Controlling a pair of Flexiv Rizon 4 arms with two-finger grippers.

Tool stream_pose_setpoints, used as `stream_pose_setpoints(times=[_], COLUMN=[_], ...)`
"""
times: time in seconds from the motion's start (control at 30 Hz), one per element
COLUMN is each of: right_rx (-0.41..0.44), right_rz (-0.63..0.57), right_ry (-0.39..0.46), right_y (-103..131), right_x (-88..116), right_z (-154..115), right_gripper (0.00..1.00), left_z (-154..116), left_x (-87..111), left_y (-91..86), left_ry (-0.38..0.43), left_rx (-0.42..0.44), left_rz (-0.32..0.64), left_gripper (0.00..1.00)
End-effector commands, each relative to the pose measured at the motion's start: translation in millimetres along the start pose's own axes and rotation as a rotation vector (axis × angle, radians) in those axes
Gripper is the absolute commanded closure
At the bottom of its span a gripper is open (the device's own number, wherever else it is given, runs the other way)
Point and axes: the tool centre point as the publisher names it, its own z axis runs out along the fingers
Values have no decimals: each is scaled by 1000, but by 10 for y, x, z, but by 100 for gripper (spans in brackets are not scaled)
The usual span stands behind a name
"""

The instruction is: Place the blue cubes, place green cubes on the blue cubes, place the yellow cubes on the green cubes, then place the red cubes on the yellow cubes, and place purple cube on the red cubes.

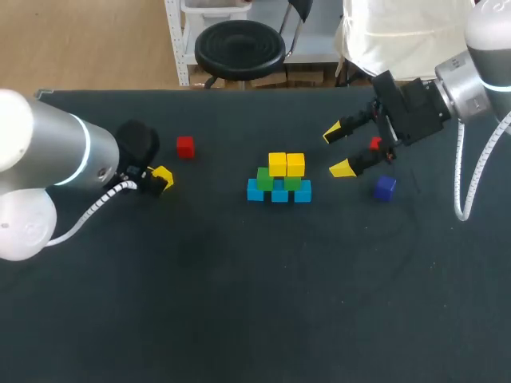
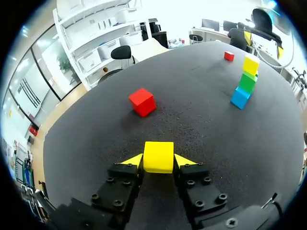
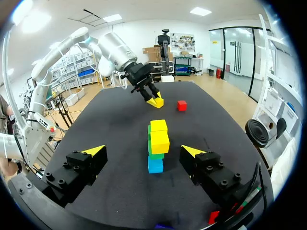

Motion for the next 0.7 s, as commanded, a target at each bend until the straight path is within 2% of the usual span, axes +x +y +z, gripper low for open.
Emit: stream_pose_setpoints(times=[0.03, 0.17, 0.3, 0.37, 0.47, 0.7], right_rx=[2, 2, 2, 2, 2, 2], right_rz=[0, 0, 0, 0, 0, 0], right_ry=[0, 0, 0, 0, 0, 0], right_y=[6, 6, 6, 6, 6, 6], right_x=[-2, -2, -2, -2, -2, -2], right_z=[-3, -3, -3, -3, -3, -3], right_gripper=[0, 0, 0, 0, 0, 0], left_z=[8, -22, -102, -151, -255, -518], left_x=[-22, -37, -89, -147, -246, -468], left_y=[-7, -43, -113, -170, -269, -399], left_ry=[-1, -17, -46, -53, -68, -106], left_rx=[2, 27, 97, 174, 243, 339], left_rz=[5, 38, 71, 107, 177, 268], left_gripper=[100, 100, 100, 100, 100, 100])
